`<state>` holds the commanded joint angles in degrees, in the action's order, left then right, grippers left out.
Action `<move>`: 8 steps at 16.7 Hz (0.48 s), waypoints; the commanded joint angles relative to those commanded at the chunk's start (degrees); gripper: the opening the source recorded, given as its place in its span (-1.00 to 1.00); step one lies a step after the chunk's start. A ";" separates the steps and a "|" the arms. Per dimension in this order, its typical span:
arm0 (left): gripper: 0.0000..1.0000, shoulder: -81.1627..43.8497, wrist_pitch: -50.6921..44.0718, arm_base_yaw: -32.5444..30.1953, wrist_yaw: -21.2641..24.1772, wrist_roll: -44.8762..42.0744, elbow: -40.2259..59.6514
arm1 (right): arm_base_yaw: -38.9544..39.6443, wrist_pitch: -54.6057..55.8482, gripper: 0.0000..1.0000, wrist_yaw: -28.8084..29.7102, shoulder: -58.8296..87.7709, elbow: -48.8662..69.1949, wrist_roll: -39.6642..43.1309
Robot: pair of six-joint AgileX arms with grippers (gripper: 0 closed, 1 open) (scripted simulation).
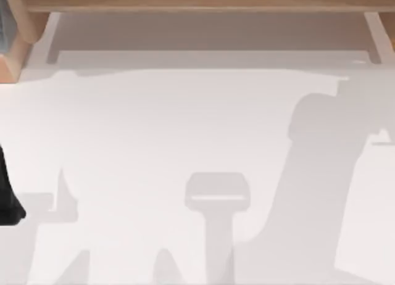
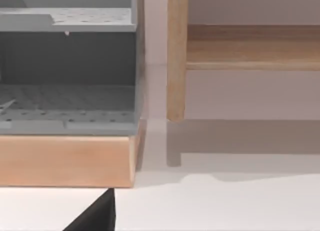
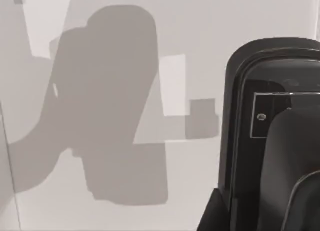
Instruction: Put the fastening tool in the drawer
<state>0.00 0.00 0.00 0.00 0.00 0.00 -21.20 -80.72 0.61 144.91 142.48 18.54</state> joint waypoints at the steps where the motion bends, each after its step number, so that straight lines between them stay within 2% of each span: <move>1: 1.00 0.00 0.00 0.00 0.00 0.00 0.00 | 0.01 0.53 -1.00 -0.26 1.80 -0.82 0.83; 8: 1.00 0.00 0.00 0.00 0.00 0.00 0.00 | -0.35 0.71 -1.00 -0.12 4.55 -2.76 2.03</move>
<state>0.00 0.00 0.00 0.00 0.00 0.00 -21.54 -80.01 0.50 149.45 139.72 20.58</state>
